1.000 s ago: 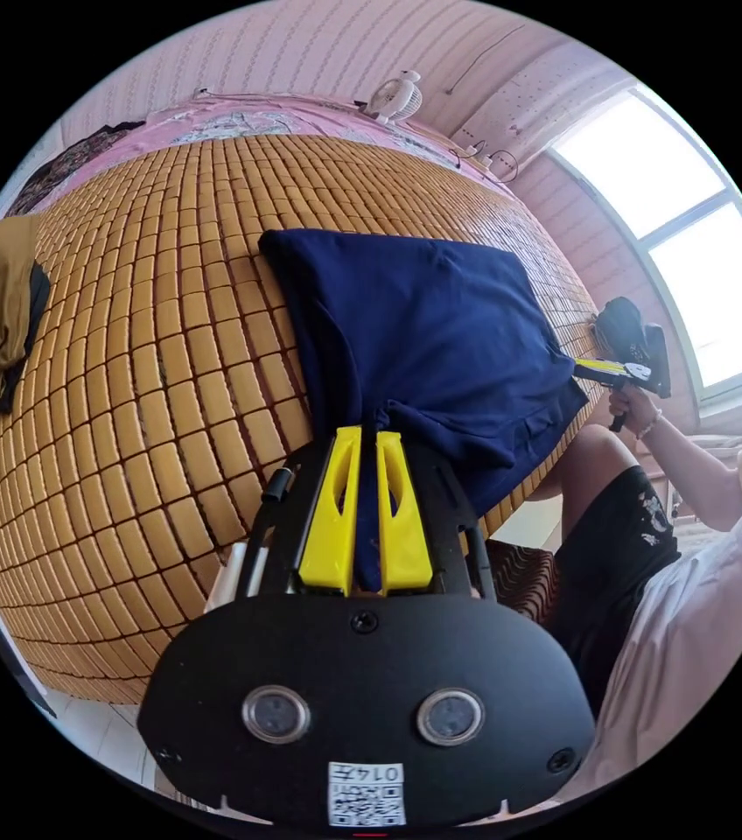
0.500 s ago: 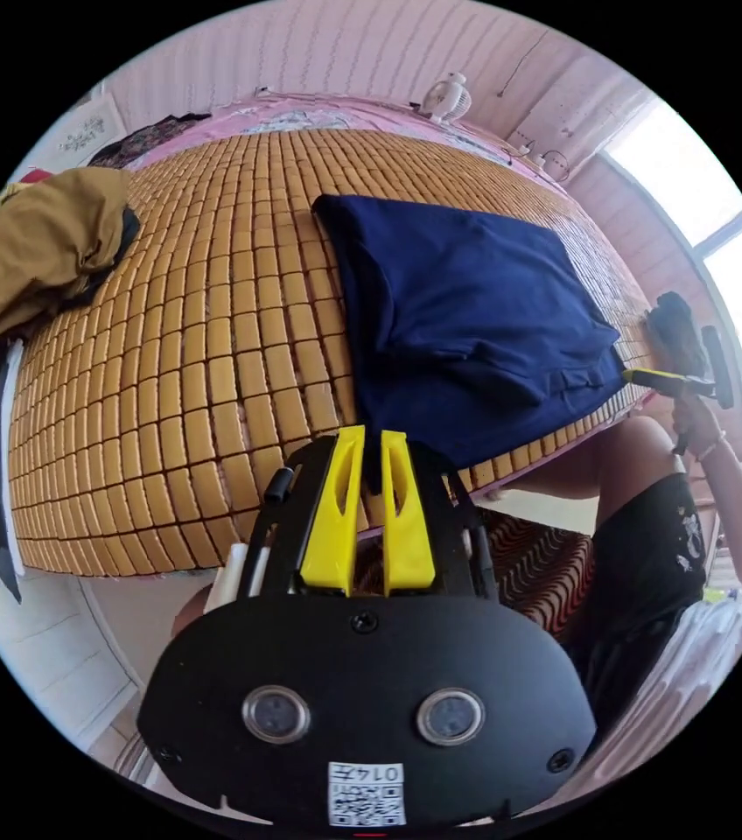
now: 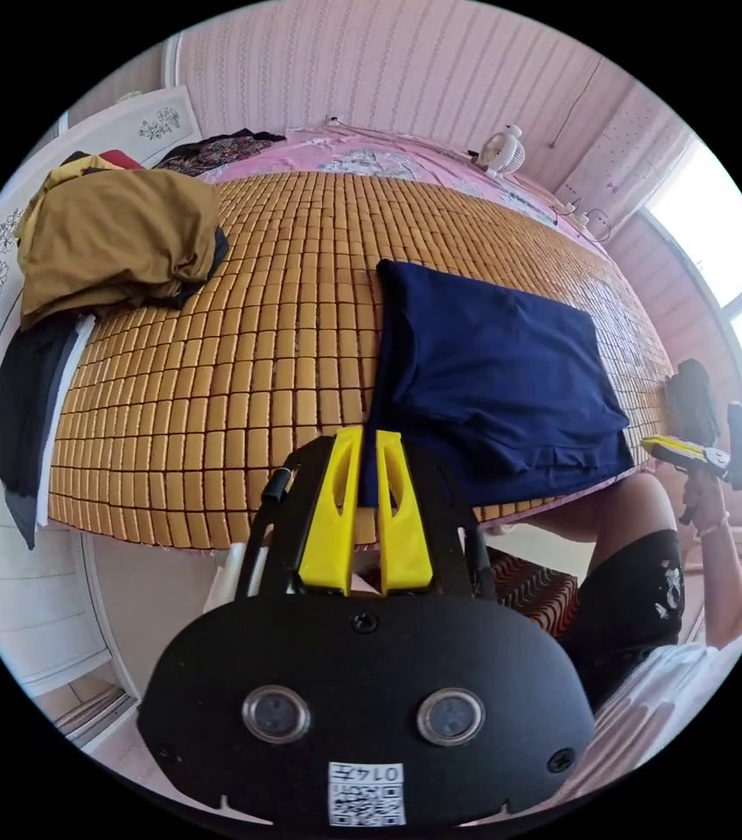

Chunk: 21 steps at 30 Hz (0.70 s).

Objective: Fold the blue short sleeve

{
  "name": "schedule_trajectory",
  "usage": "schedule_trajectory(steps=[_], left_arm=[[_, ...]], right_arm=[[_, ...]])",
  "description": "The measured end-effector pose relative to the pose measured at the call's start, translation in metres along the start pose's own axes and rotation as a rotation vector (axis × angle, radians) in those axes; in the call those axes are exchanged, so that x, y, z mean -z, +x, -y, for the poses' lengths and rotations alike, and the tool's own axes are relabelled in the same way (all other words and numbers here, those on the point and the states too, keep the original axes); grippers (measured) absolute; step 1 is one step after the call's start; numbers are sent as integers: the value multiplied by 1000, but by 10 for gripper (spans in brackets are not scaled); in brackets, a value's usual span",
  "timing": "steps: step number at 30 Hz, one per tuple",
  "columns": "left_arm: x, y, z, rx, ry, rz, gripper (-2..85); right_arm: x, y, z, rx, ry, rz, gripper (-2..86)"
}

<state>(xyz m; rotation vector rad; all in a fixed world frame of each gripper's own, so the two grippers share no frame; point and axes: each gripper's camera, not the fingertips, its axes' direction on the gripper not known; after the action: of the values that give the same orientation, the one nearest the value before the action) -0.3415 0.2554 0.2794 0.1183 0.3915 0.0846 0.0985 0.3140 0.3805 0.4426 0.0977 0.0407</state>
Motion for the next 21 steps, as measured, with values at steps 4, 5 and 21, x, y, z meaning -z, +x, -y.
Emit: schedule_trajectory(steps=[4, 5, 21], left_arm=[[-13, 45, -10, -81, -21, -151, 45], [-22, 59, -12, -104, -39, -160, 53], [-73, 116, -46, -335, -210, -115, -8]], right_arm=[[-2, -66, 8, 181, 87, 99, 76], [-5, -80, 9, 233, 92, 125, 82], [-49, -192, 39, 516, -103, 77, -8]])
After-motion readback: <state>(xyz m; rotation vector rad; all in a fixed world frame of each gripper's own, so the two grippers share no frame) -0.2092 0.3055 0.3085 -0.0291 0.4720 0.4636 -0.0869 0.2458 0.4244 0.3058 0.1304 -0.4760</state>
